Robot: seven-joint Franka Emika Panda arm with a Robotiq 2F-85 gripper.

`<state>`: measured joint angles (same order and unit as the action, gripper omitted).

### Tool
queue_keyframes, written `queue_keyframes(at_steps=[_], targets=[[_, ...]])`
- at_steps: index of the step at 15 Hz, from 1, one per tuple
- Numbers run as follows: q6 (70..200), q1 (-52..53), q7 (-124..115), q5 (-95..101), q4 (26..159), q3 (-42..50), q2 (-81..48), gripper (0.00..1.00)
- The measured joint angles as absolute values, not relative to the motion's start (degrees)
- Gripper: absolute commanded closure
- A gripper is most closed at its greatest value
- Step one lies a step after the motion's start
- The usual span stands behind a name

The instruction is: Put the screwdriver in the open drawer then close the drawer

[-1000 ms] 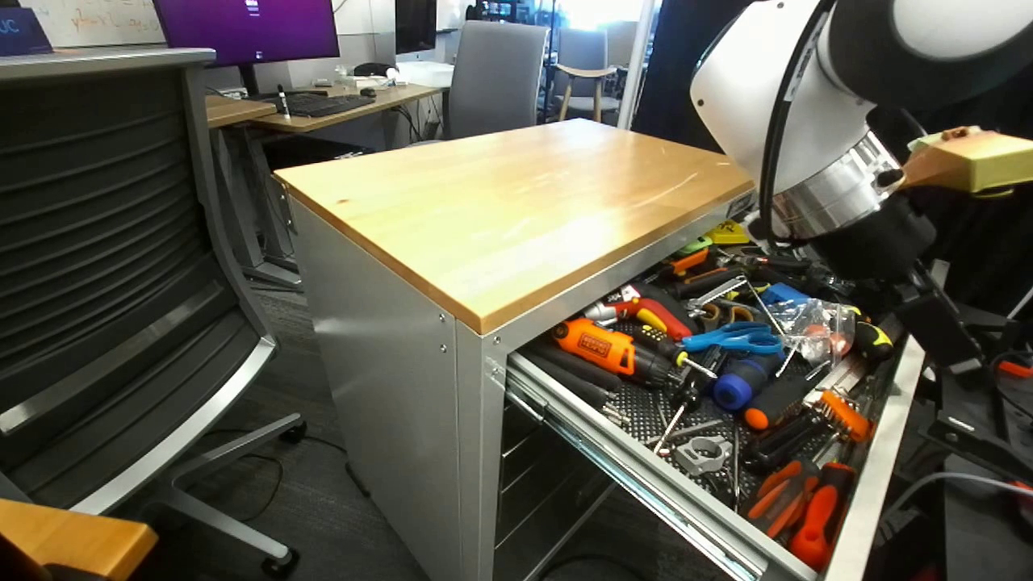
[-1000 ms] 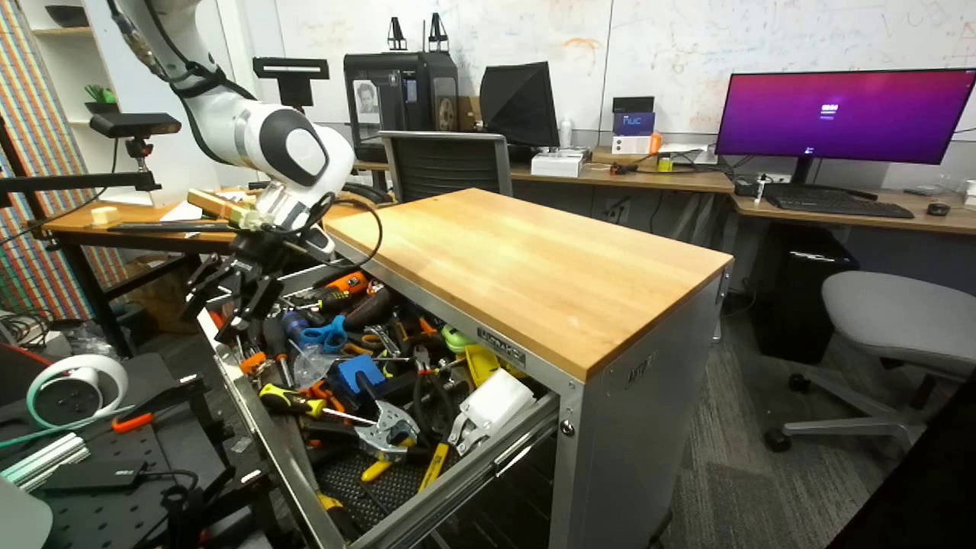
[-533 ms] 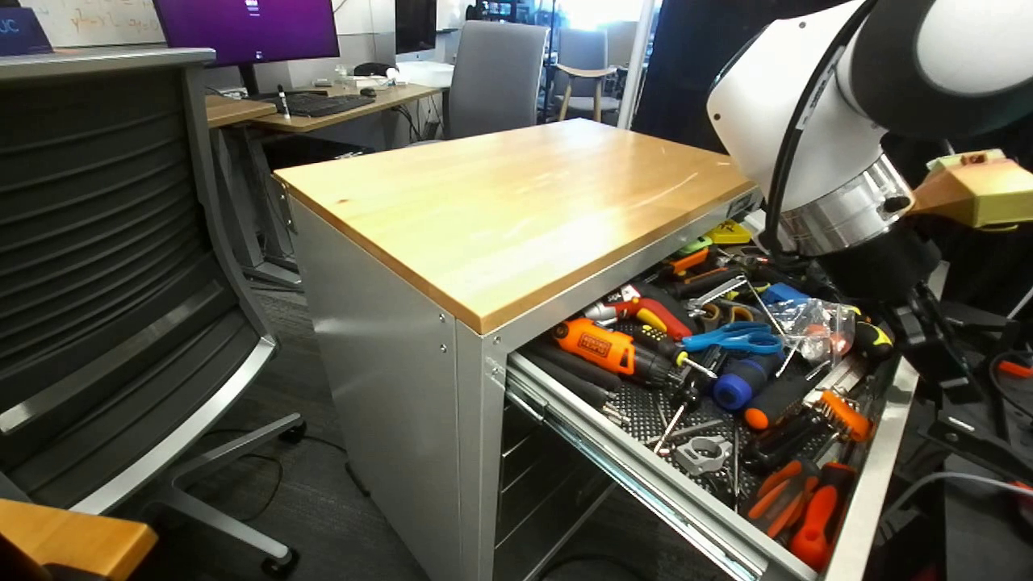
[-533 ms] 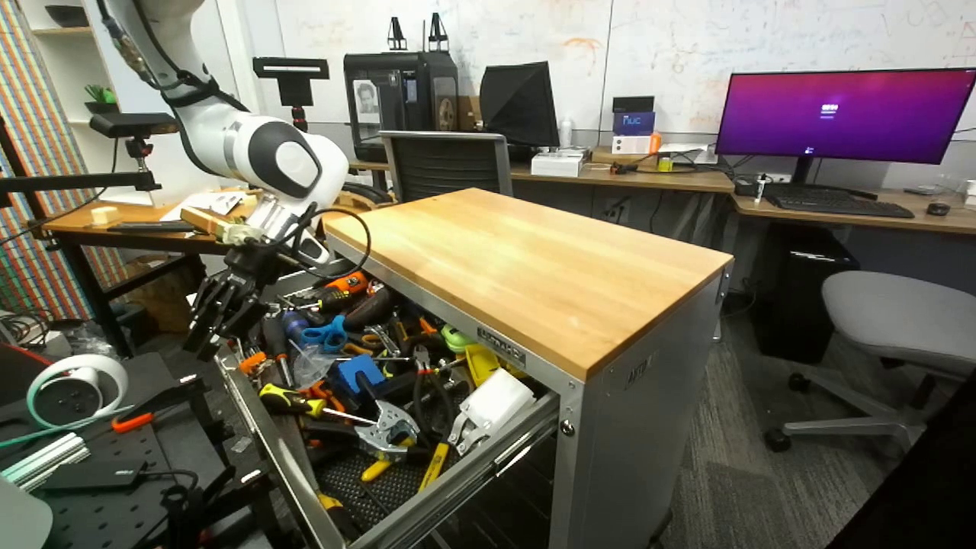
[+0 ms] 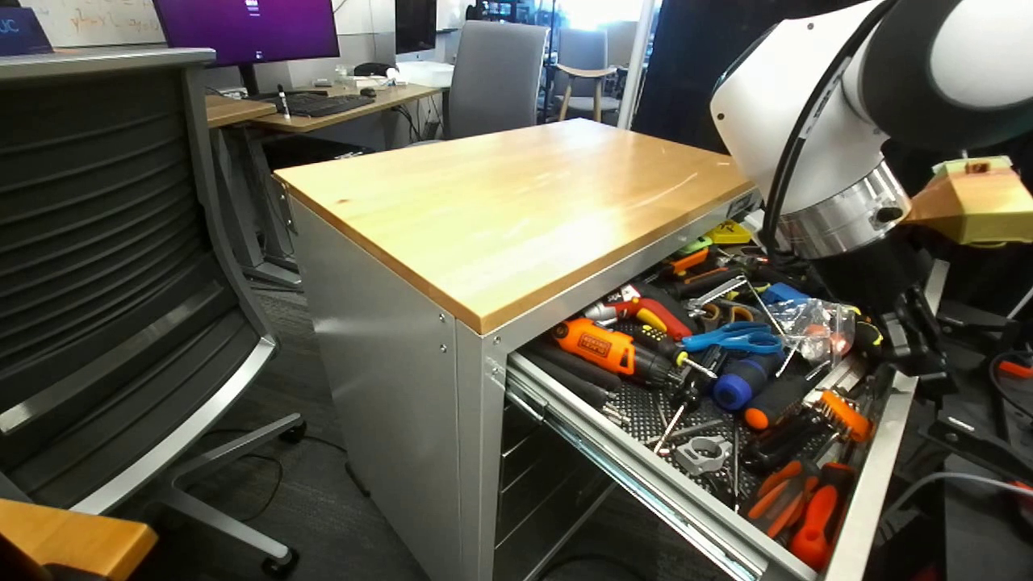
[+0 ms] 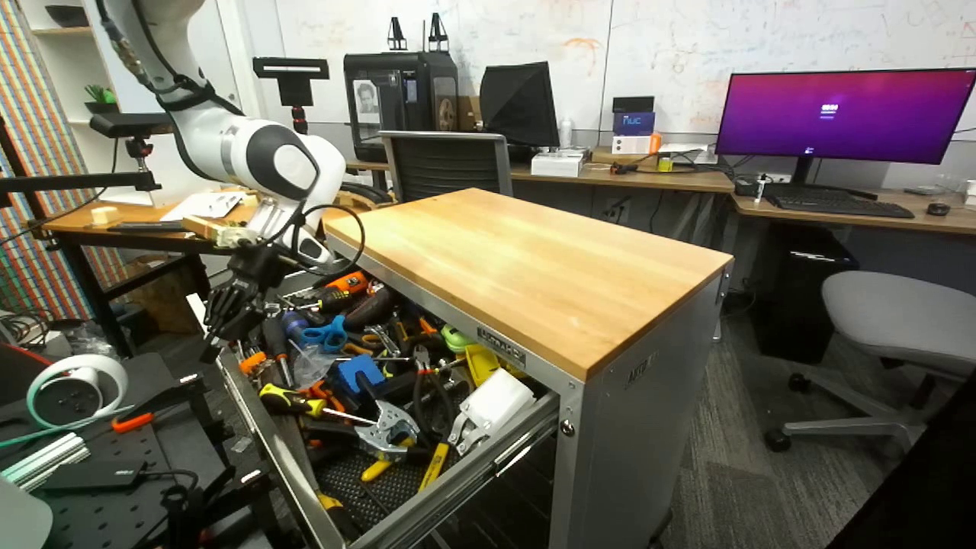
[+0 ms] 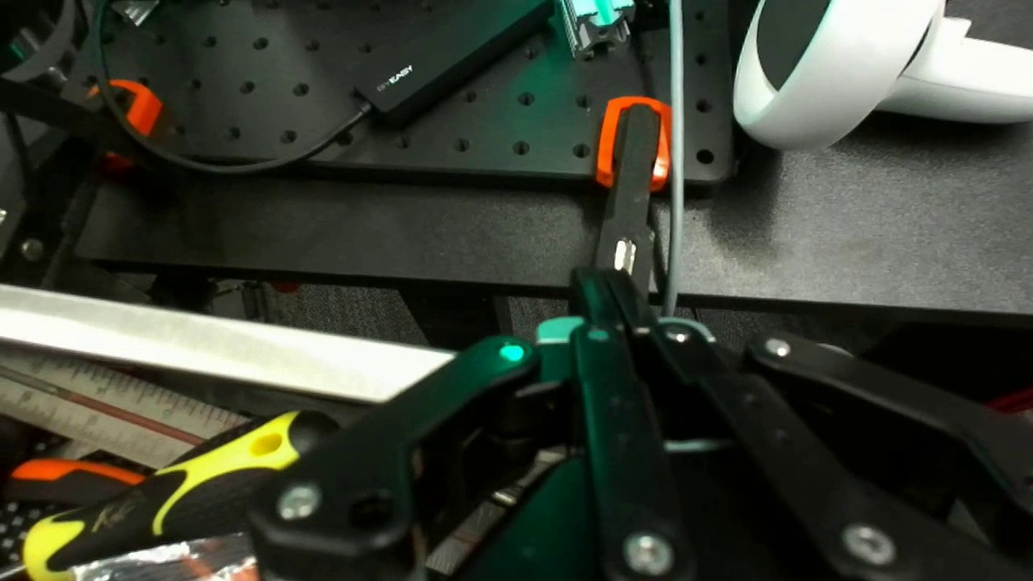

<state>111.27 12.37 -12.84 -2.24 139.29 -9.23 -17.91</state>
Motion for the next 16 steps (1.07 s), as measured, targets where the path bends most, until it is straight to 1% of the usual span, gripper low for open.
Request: queue_keyframes(at_steps=[5, 6, 8, 16], targets=[[112.0, 12.5, -14.4, -2.0, 139.9, -9.2, -18.3, 0.94], [112.8, 12.5, -14.4, -1.5, 139.9, -9.2, -18.3, 0.92], [114.4, 12.8, -14.4, -0.1, 139.9, -9.3, -18.2, 0.93], [118.6, 15.2, -15.6, 9.6, 137.9, -9.3, -17.4, 0.93]])
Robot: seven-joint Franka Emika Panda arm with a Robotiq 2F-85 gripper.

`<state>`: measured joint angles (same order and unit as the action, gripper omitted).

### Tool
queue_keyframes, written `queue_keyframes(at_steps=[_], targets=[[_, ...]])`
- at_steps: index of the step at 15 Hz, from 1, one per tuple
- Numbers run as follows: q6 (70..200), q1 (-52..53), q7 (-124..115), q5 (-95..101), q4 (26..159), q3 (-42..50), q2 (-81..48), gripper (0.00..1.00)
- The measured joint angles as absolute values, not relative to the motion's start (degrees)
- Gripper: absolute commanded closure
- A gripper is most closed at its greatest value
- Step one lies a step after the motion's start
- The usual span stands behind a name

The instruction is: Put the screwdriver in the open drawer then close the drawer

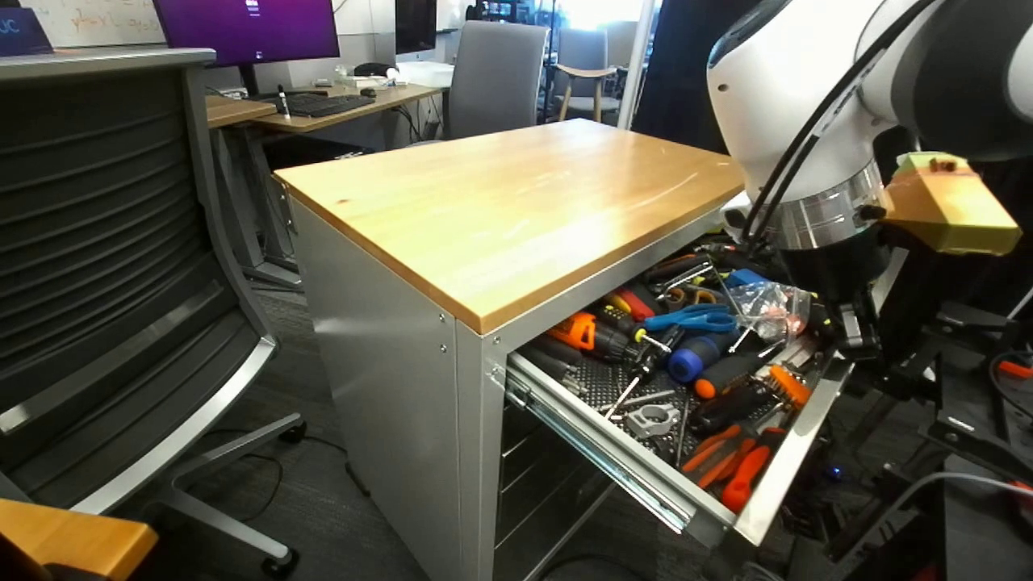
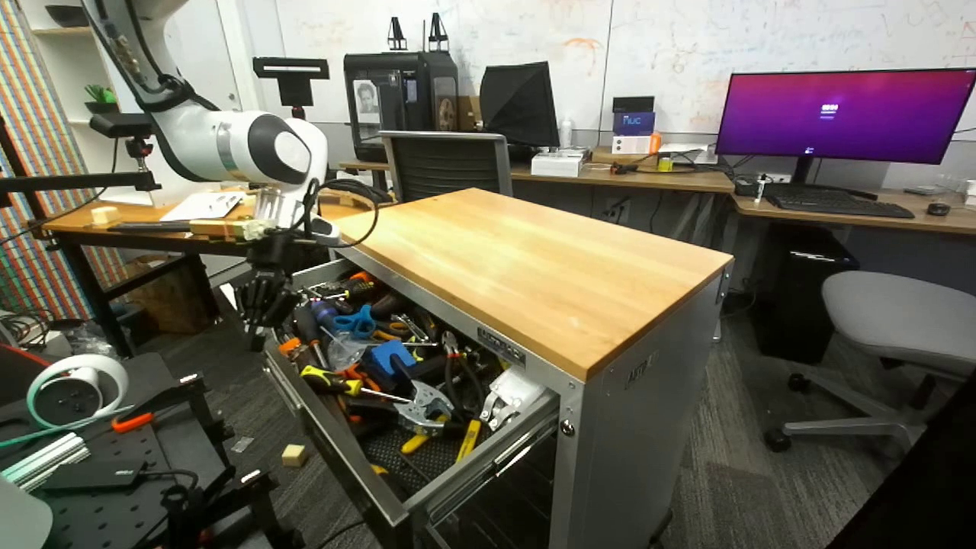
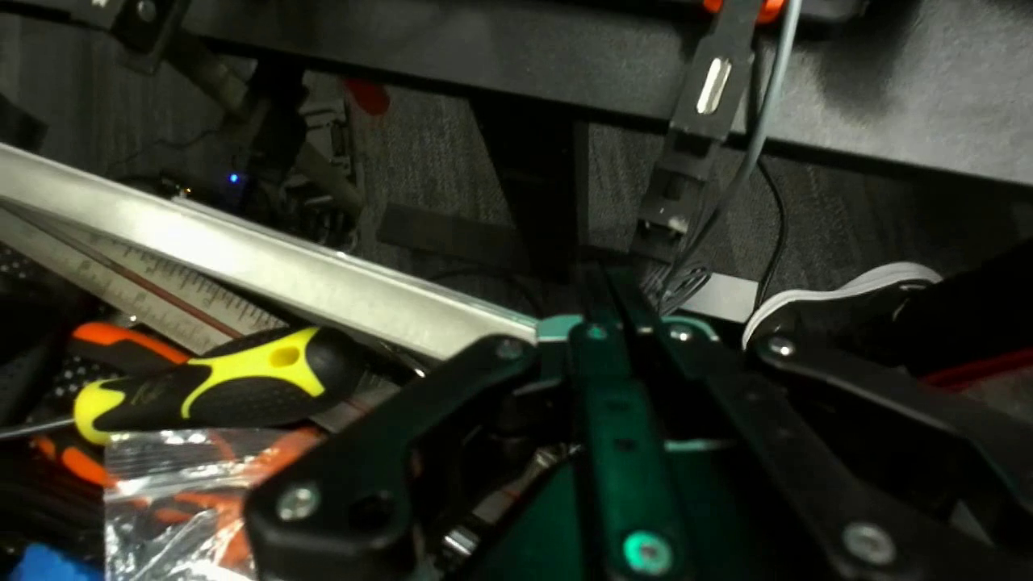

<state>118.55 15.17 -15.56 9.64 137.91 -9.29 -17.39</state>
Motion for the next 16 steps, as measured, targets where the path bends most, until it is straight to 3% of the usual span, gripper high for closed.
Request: queue_keyframes(at_steps=[16], targets=[[133.9, 15.9, -26.1, 23.9, 125.5, -4.1, -22.6, 0.93]])
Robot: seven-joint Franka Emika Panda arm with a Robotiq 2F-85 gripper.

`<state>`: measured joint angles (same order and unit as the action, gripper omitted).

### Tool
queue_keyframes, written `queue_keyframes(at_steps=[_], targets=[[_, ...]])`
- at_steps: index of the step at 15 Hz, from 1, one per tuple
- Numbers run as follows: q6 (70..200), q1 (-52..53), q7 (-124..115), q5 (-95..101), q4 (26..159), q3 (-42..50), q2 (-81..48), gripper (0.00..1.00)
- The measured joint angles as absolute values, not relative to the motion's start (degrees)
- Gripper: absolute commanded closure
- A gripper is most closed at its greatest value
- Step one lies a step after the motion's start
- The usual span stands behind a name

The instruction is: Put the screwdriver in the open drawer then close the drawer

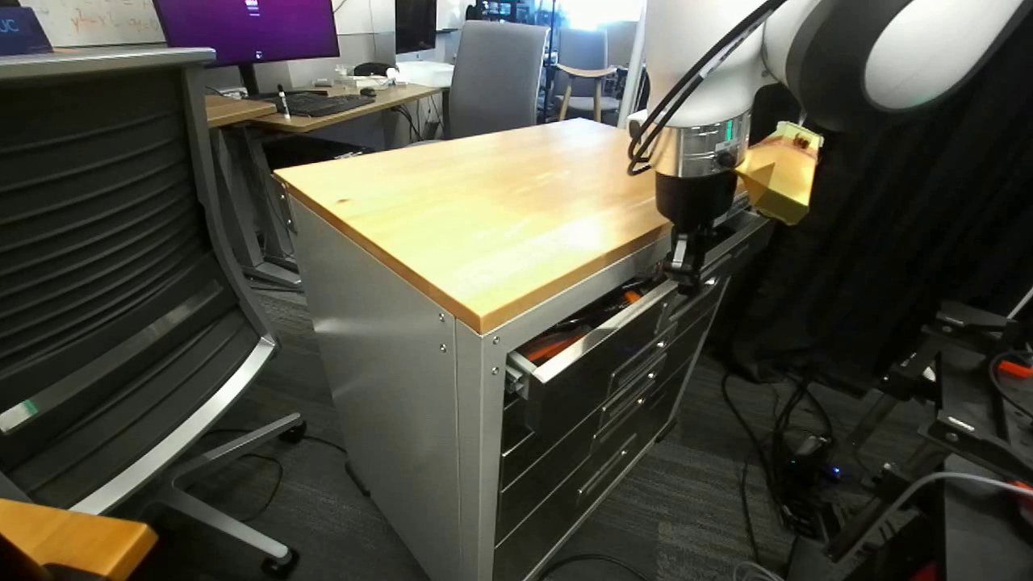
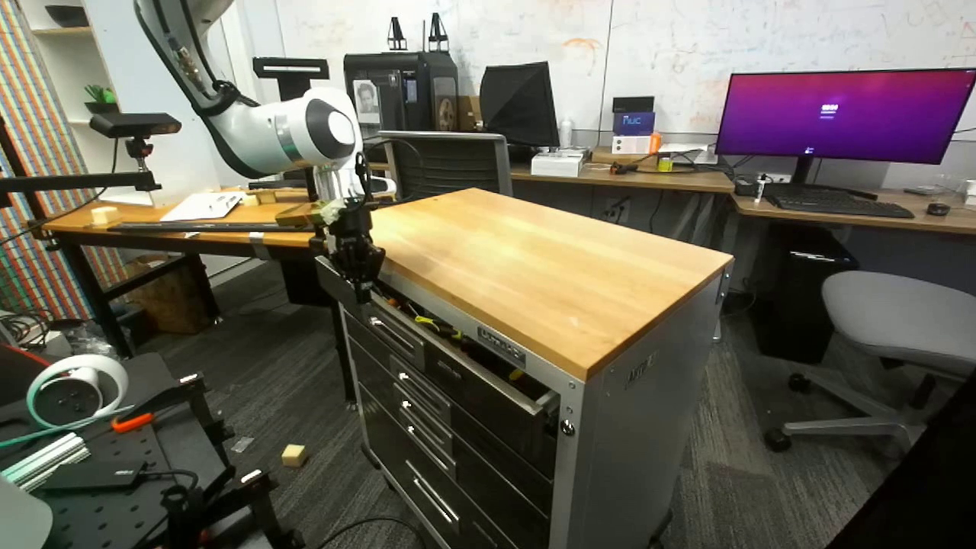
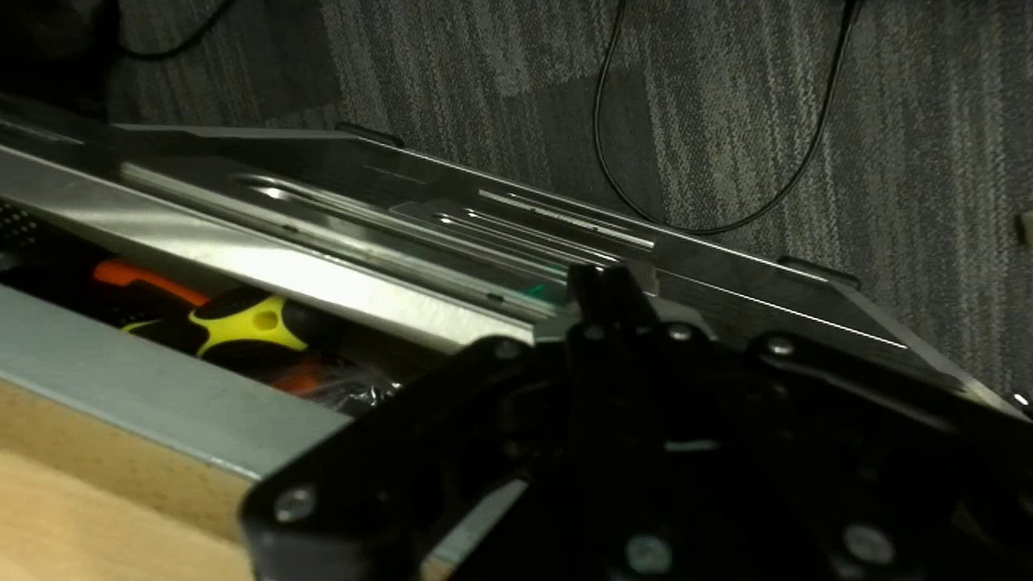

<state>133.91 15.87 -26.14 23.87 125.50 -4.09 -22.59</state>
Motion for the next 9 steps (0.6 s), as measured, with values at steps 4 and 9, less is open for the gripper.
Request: queue_keyframes(at_steps=[4, 9], targets=[[134.5, 17.6, -28.8, 26.9, 124.6, -2.7, -24.1, 0.93], [134.3, 21.8, -34.5, 37.1, 122.7, -0.5, -26.1, 0.93]])
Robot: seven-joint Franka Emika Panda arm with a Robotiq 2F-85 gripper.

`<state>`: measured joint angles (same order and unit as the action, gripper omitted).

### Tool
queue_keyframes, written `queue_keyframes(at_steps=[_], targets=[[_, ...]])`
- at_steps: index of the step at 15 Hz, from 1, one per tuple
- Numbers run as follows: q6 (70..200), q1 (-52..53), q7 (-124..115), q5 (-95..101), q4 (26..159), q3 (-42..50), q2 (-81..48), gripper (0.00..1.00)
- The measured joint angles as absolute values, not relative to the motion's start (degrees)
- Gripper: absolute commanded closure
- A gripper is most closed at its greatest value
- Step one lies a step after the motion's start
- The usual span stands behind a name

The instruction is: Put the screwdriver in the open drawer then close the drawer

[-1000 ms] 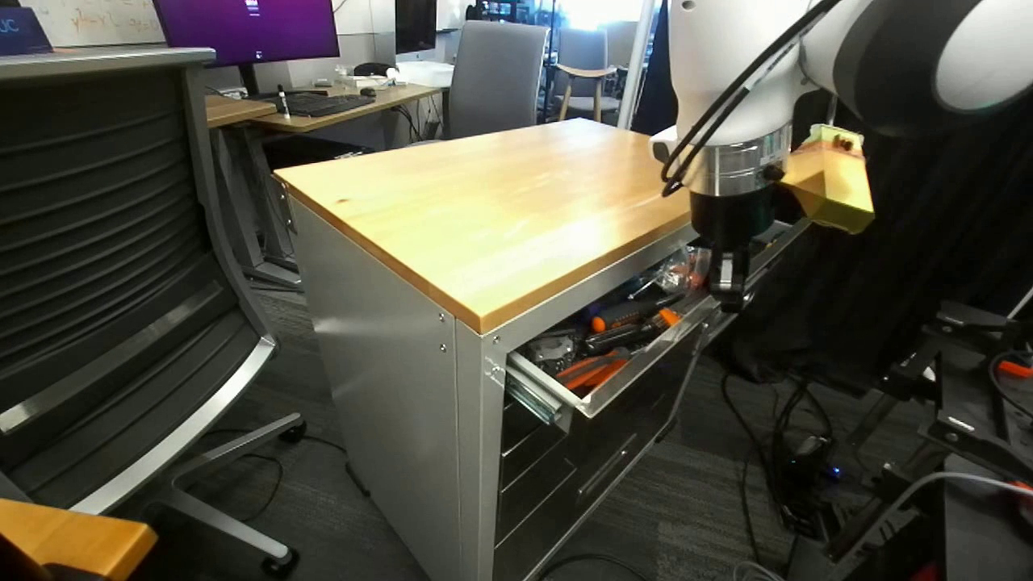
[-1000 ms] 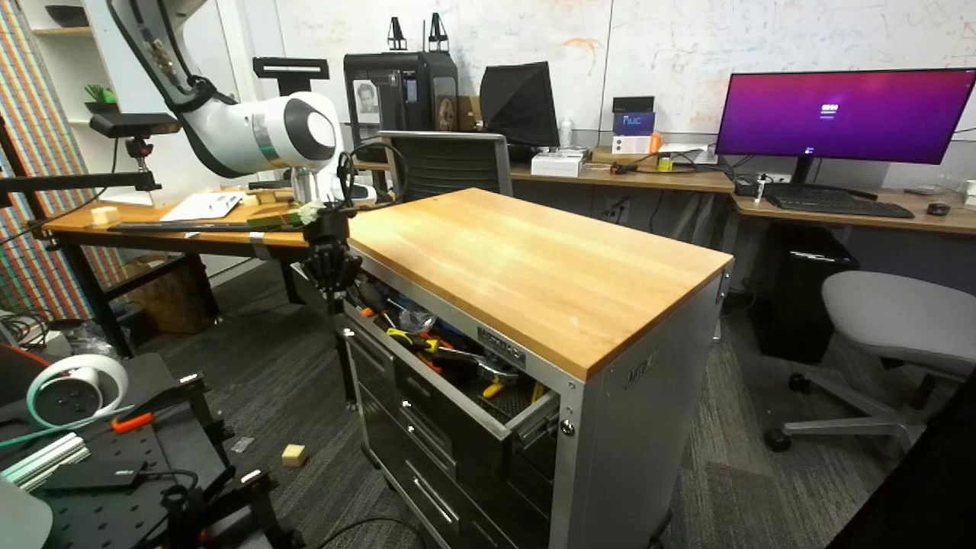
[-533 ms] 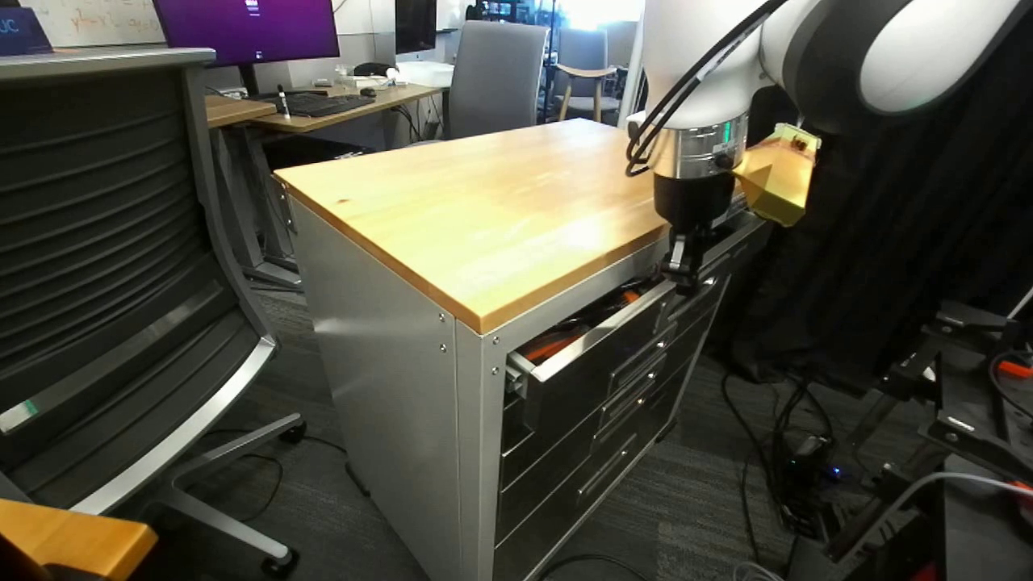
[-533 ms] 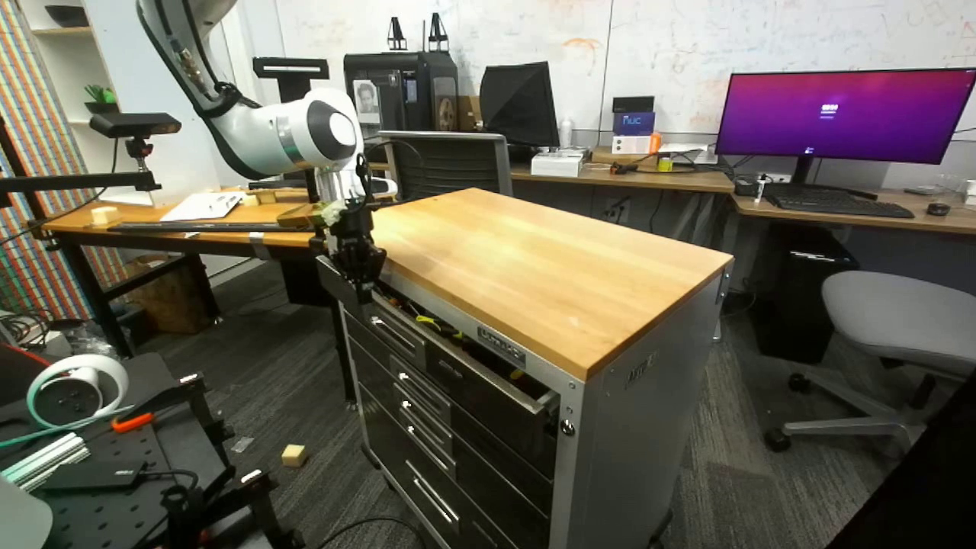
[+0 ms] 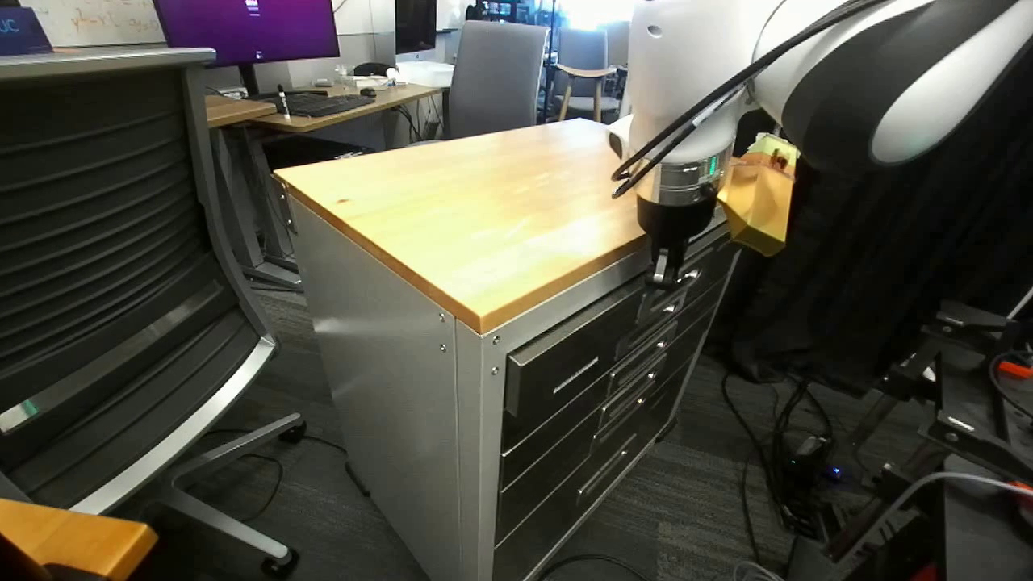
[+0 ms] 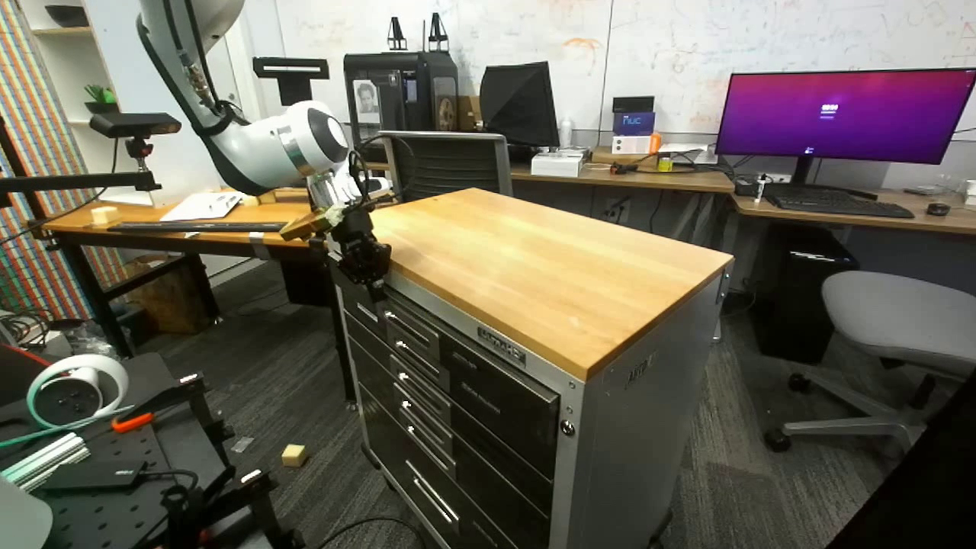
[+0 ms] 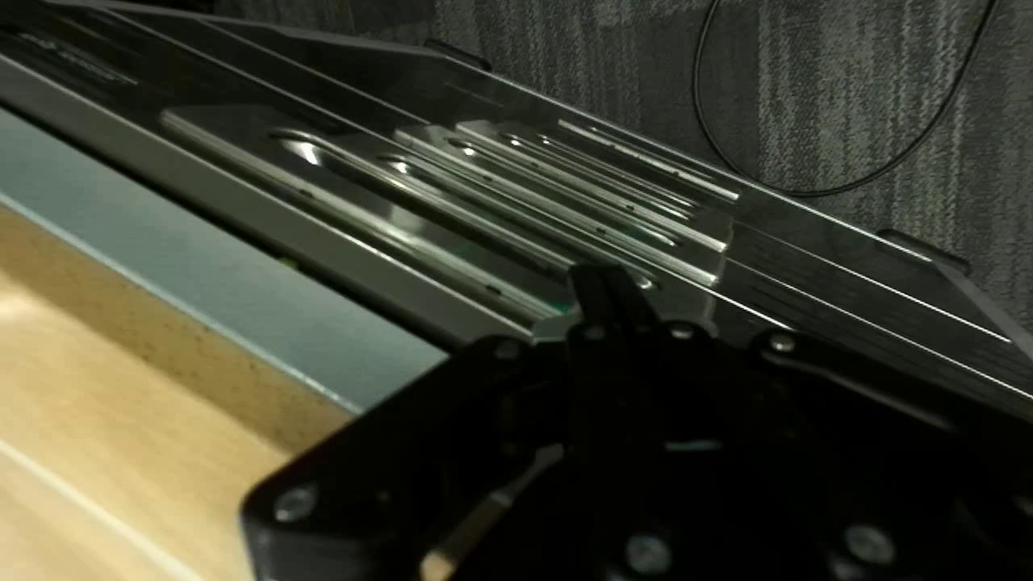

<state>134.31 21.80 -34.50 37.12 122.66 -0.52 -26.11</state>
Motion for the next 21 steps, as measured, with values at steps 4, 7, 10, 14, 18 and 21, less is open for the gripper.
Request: queue_keyframes(at_steps=[4, 7, 10, 14, 18, 21], targets=[[134.2, 22.3, -37.7, 41.0, 121.7, -0.5, -27.3, 0.92], [134.1, 22.2, -38.1, 41.2, 121.6, -0.9, -27.4, 0.64], [133.1, 20.1, -32.5, 34.5, 121.8, -3.4, -25.1, 0.42], [122.9, 18.3, -25.4, 22.2, 122.1, -5.4, -15.3, 0.12], [110.0, 16.3, -16.9, 9.4, 120.1, -7.4, -5.2, 0.0], [102.9, 15.1, -8.8, 0.6, 116.7, -8.0, -0.1, 0.0]])
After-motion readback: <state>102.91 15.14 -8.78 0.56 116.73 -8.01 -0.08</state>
